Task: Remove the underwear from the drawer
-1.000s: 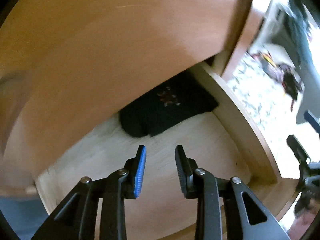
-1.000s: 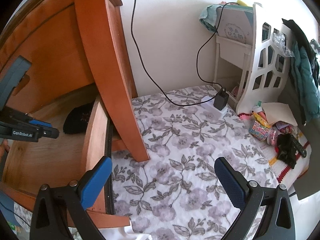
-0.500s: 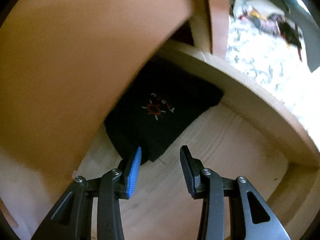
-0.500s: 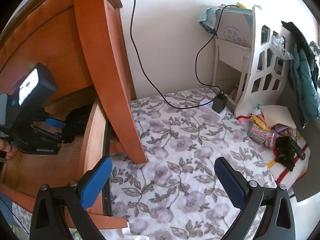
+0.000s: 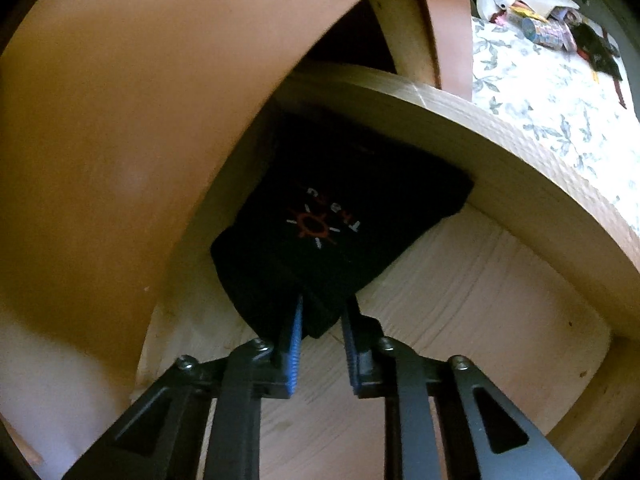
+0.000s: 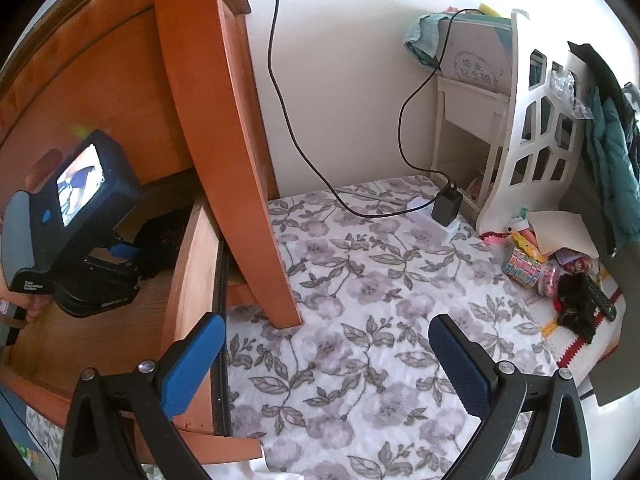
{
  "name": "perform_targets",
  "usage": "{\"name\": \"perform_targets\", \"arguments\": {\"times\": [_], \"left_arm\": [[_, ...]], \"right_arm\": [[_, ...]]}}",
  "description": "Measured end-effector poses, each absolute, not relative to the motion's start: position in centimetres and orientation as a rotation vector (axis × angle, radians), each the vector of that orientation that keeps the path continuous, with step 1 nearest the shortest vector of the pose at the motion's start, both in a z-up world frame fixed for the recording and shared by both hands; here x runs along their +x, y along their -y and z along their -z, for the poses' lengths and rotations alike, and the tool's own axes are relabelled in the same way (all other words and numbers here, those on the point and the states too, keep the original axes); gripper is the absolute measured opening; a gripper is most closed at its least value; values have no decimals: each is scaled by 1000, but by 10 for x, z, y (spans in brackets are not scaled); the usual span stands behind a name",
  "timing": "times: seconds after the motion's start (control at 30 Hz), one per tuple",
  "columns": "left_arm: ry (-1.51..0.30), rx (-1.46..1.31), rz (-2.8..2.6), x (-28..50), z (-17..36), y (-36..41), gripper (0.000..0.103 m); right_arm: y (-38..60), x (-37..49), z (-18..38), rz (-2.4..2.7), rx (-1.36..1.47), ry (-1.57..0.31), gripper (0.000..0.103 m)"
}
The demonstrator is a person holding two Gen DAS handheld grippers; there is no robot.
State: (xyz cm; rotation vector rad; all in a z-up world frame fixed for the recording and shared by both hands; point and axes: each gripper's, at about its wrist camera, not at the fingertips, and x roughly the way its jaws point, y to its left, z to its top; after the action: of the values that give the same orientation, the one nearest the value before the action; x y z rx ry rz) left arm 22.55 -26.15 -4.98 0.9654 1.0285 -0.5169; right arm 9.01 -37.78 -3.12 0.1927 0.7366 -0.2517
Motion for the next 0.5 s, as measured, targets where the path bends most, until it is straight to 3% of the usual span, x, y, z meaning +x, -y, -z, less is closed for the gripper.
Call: {"name": "perform_targets", "arguments": {"times": [0.13,0.5], "left_arm": [[-1034,922,528,226,44,259,9],[-1099,857,550,212,34,239,8]], "right_arm": [[378,91,32,250,194,-740,103],[370,83,21,272,182,-750,103]]}}
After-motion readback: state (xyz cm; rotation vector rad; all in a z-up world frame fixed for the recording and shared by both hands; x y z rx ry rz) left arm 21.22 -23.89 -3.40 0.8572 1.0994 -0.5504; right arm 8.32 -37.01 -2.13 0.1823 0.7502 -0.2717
